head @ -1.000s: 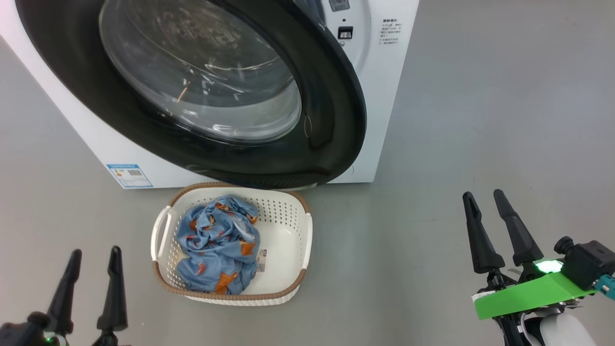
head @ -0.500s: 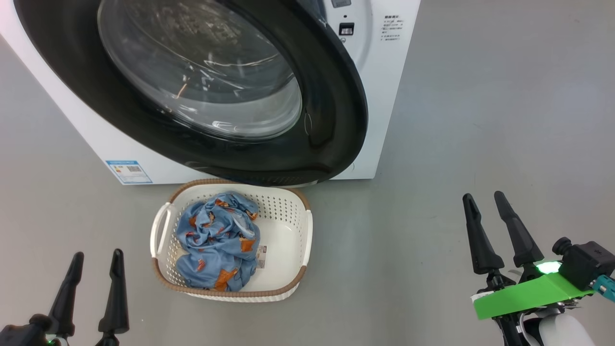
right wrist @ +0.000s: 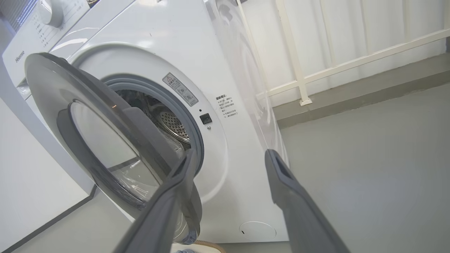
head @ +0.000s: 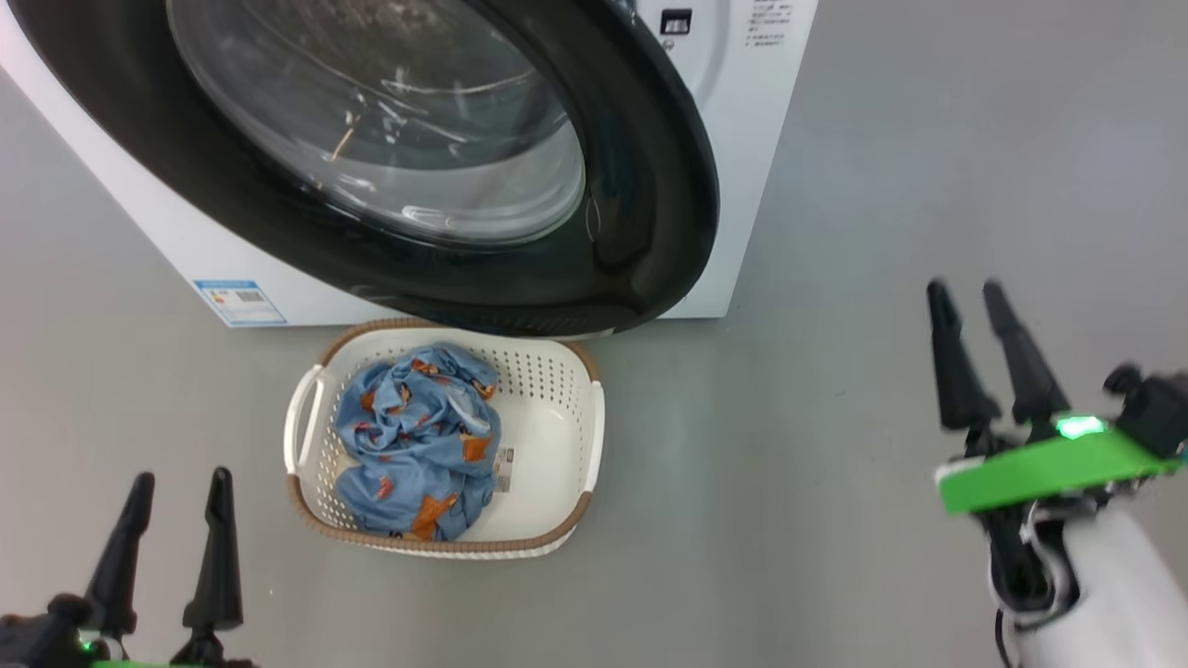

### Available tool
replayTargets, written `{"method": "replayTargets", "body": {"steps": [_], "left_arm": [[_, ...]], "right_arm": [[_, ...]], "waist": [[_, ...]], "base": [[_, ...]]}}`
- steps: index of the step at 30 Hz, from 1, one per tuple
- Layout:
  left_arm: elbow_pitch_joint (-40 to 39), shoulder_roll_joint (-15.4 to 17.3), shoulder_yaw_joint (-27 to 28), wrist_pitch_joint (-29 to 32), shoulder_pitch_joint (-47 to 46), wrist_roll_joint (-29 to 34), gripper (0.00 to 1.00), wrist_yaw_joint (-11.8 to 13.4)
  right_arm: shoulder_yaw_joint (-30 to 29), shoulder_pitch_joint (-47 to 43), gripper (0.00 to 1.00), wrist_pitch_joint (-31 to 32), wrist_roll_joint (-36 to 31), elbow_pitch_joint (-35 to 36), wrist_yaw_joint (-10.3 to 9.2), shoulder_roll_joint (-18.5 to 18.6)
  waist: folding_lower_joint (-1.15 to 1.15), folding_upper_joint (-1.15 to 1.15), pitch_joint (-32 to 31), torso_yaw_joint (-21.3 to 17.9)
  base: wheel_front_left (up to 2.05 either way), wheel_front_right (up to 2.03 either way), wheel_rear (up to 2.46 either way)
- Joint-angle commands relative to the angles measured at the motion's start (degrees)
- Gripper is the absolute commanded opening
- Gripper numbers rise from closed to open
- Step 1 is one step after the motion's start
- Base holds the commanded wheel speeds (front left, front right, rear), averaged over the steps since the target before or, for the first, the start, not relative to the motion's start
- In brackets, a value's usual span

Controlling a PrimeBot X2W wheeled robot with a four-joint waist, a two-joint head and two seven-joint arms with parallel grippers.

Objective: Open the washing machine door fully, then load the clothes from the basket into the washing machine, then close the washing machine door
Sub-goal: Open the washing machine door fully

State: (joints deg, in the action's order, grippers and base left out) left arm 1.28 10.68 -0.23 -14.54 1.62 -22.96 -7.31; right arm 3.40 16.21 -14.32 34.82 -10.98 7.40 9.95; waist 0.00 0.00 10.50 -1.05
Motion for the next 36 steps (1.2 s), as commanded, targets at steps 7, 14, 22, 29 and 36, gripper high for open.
{"method": "replayTargets", "body": {"steps": [7,14,22,29,36], "left_arm": [[-1.38,1.89,1.39,-0.46,-3.89,-0.75,1.0,-0.18],[-1.34,2.11,1.15,-0.46,-4.87,-1.18,1.0,-0.18],[-1.19,2.34,0.73,-0.46,-6.28,-1.87,1.0,-0.18],[-0.93,2.51,0.51,-0.46,-7.77,-2.81,1.0,-0.18],[-0.68,2.5,0.13,-0.46,-8.74,-3.3,1.0,-0.18]], "right_arm": [[3.13,9.46,1.0,0.08,11.04,-4.57,0.09,2.31],[3.6,17.5,0.21,4.2,24.13,-8.33,0.09,2.9],[3.81,26.35,0.0,11.24,35.44,-12.34,0.09,3.74],[5.03,33.13,0.0,17.69,40.57,-16.63,0.09,4.31],[7.35,38.75,0.0,24.45,42.02,-22.45,0.09,4.54]], "waist": [[0.0,0.0,1.97,1.28],[0.0,0.0,3.46,2.28],[0.0,0.0,5.84,3.8],[0.0,0.0,8.01,5.37],[0.0,0.0,9.19,6.48]], "base": [[0.0,0.0,0.0],[0.0,0.0,0.0],[0.0,0.0,0.0],[0.0,0.0,0.0],[0.0,0.0,0.0]]}}
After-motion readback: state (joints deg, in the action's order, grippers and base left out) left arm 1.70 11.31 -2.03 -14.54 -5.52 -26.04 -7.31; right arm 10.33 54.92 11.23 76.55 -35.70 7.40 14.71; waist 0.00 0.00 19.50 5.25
